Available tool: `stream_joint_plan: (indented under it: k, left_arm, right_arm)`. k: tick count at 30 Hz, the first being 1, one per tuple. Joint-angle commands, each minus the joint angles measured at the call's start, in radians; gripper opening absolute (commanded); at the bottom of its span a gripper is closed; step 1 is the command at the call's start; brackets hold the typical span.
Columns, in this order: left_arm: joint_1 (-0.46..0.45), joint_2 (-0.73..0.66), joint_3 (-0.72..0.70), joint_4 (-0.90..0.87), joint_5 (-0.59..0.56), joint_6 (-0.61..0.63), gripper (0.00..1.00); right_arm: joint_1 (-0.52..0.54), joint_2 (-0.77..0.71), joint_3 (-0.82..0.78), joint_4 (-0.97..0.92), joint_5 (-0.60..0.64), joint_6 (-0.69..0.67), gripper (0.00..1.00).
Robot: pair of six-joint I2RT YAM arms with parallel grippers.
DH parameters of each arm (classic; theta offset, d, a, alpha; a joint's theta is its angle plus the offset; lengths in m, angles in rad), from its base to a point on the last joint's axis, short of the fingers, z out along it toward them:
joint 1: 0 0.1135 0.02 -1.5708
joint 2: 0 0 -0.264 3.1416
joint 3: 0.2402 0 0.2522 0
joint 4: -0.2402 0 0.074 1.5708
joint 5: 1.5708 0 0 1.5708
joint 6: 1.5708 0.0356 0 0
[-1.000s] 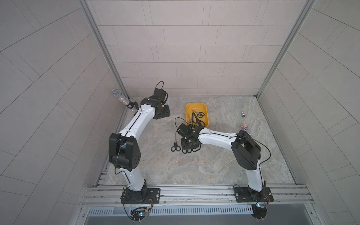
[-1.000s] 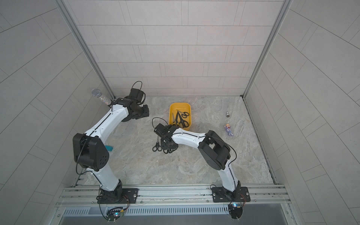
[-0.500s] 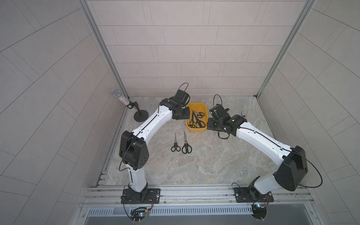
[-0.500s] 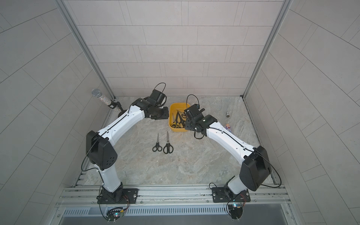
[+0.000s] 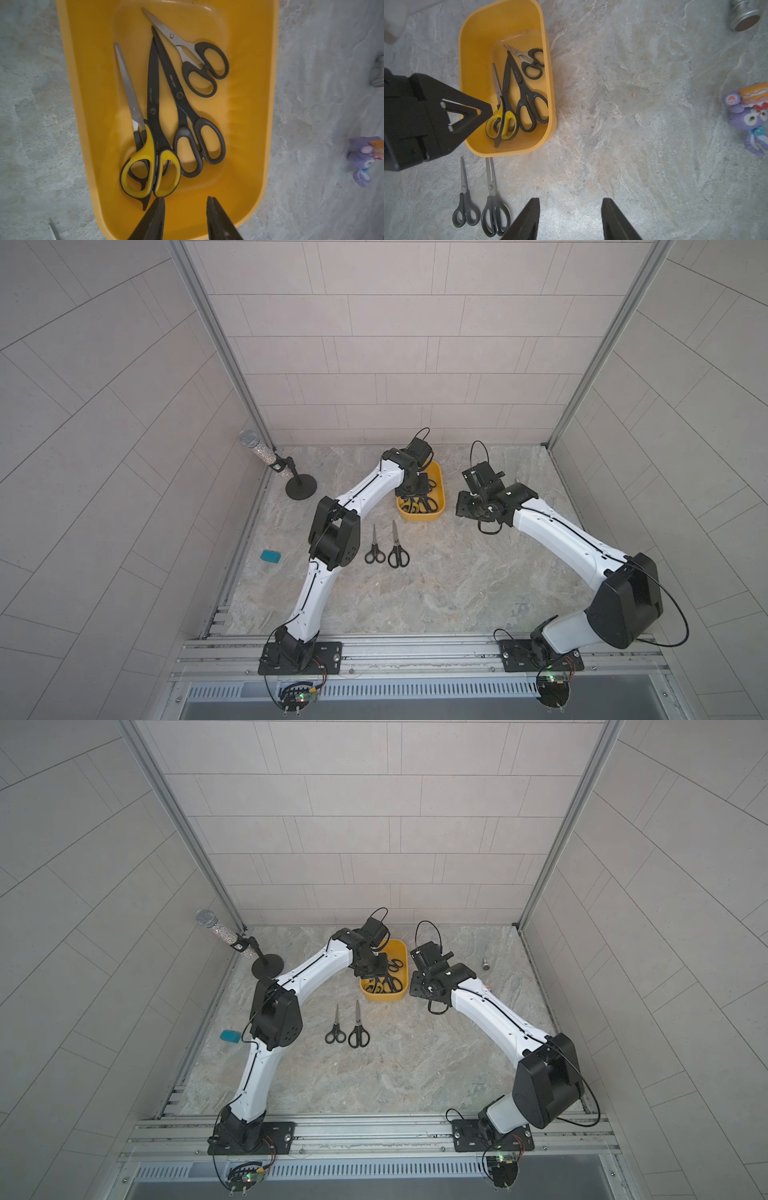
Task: Take the scissors out of the storage box
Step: Pick up the scissors from the storage box.
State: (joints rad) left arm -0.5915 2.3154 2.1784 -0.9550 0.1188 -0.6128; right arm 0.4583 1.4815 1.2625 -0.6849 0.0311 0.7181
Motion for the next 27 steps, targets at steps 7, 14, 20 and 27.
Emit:
stream_joint_plan:
  k: [7,14,20,27]
  left_arm:
    - [-0.002,0.100,0.044,-0.051,-0.027,-0.007,0.38]
    - [-0.007,0.148,0.060,-0.071,-0.045,-0.036,0.37]
    - [-0.005,0.165,0.059,-0.060,-0.033,-0.040,0.37]
    - [-0.003,0.217,0.087,-0.076,-0.055,-0.026,0.33]
  right_arm:
    - [-0.034,0.064,0.028,-0.006,-0.080,-0.032,0.53]
    - [-0.052,0.082,0.025,-0.012,-0.096,-0.036,0.53]
    - [-0.063,0.088,0.020,-0.013,-0.107,-0.037,0.53]
    - [-0.075,0.092,0.017,-0.013,-0.134,-0.037,0.53]
